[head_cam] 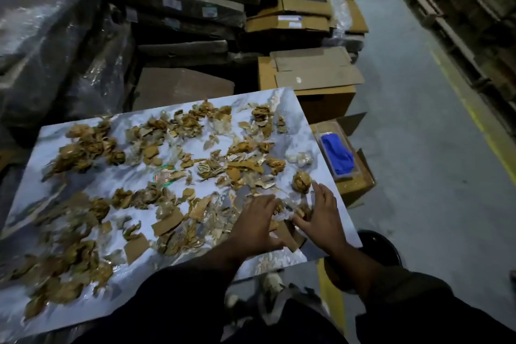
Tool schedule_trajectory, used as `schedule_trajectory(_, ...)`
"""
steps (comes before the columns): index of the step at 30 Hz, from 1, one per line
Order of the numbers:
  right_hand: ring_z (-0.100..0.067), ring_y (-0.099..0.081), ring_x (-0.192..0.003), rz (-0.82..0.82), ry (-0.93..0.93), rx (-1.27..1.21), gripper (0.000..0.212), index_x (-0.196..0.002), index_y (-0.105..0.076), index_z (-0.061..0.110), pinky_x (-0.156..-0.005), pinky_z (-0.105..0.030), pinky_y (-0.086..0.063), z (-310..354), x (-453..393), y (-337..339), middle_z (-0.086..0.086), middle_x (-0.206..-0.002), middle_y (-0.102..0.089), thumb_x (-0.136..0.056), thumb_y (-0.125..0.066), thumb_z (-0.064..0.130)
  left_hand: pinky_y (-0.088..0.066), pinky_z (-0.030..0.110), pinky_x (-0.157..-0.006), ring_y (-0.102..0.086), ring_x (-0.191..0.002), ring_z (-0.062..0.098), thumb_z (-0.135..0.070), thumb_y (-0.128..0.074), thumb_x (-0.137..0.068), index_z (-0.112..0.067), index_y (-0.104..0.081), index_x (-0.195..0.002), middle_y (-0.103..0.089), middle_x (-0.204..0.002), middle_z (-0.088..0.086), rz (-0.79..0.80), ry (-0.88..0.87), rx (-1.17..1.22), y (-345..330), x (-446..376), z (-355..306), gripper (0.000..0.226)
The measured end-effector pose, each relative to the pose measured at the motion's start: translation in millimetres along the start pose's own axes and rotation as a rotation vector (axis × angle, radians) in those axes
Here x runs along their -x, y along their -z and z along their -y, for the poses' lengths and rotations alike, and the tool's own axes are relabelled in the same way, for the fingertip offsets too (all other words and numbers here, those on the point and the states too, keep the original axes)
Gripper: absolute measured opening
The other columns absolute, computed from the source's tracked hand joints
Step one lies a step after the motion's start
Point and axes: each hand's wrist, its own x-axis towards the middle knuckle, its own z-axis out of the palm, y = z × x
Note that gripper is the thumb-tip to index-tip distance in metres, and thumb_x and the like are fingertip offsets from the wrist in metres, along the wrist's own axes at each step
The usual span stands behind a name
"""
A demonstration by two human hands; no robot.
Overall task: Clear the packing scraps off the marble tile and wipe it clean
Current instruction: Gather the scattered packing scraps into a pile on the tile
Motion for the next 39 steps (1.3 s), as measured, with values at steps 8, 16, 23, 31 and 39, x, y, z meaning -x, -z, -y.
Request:
schedule_trajectory(8,-0.032,-0.039,-0.133,0.027,-0.026,-0.138,0.095,-0.158,-0.021,0.02,-0.101,-0.041,-0.045,14,-18,-21,-0.012,-0.145,-0.033,-0.081,-0.076,0.019,-0.039,0.039,-0.098,-0.046,-0.116,0.023,-0.059,-0.073,-0.076,-0.029,-0.05,-0.131,-0.048,-0.131,-0.002,0.025,-0.002,-0.12,-17,-10,3,0.067)
schedule_trajectory(16,-0.022,-0.049,-0.12,0.011,0.165,-0.148,0.063,-0.14,-0.048,0.023,-0.096,-0.033,-0.048,16,-45,-21,-0.001,-0.129,-0.046,-0.085,-0.075,0.035,-0.037,0.041,-0.1,-0.047,-0.122,0.024,-0.046,-0.061,-0.093,-0.031,-0.053,-0.129,-0.049,-0.135,-0.003,-0.082,0.263,-0.165,-12,-36,12,0.04)
schedule_trajectory(23,-0.03,-0.03,-0.143,-0.163,0.128,-0.063,0.084,-0.145,-0.042,0.019,-0.116,-0.044,-0.032,1,-92,-3,-0.01,-0.15,-0.035,-0.08,-0.074,0.061,-0.037,0.043,-0.11,-0.042,-0.132,0.026,-0.06,-0.061,-0.089,-0.024,-0.045,-0.143,-0.044,-0.145,0.004,-0.282,0.331,-0.099,-5,-45,30,0.066)
schedule_trajectory(31,-0.027,-0.006,-0.155,0.148,0.254,-0.048,0.085,-0.152,-0.036,0.036,-0.124,-0.049,-0.018,21,-119,-27,-0.006,-0.166,-0.02,-0.079,-0.067,0.068,0.0,0.049,-0.128,0.004,-0.158,0.022,-0.069,-0.036,-0.095,-0.019,-0.011,-0.162,0.0,-0.172,0.003,-0.248,0.368,-0.028,4,-78,54,0.088)
schedule_trajectory(39,-0.028,-0.027,-0.148,0.063,0.438,-0.063,0.06,-0.144,-0.051,0.028,-0.12,-0.048,-0.03,29,-94,-41,-0.006,-0.153,-0.041,-0.091,-0.058,0.056,-0.009,0.056,-0.125,-0.015,-0.155,0.031,-0.054,-0.049,-0.095,-0.018,-0.055,-0.138,-0.045,-0.151,0.01,-0.184,0.339,-0.039,-4,-77,60,0.056)
